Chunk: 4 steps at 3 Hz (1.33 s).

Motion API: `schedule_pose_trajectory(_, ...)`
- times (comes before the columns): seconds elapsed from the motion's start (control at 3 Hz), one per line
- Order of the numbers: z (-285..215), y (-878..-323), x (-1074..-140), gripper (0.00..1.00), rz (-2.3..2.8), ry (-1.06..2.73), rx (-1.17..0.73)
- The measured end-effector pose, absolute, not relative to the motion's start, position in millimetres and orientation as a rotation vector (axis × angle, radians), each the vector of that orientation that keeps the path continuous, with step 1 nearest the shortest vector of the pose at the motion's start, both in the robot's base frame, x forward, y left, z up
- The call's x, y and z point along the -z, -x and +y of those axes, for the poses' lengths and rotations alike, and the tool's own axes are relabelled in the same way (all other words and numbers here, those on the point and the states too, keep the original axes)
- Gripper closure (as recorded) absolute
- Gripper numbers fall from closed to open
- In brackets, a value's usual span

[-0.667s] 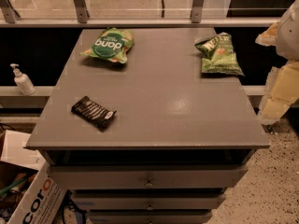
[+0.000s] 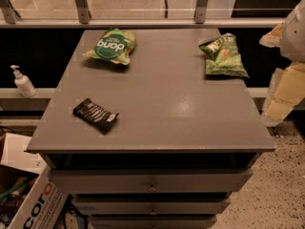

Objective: Move green jalapeno chip bag near rxbar chocolate

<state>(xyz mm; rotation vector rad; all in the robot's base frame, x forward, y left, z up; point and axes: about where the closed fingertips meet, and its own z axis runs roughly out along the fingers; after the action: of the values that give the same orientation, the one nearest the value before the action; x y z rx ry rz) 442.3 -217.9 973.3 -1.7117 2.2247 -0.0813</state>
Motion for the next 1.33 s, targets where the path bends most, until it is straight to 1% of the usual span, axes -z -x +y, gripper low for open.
schedule_pose_trajectory(0.33, -229, -479, -947, 0.00, 2.160, 1.593, -0.074)
schedule_pose_trajectory(0.67, -236, -506, -924, 0.00, 2.126, 1.527, -0.186)
schedule_pose_trajectory(1.33, -236, -518, -913, 0.00, 2.113, 1.459, -0.219)
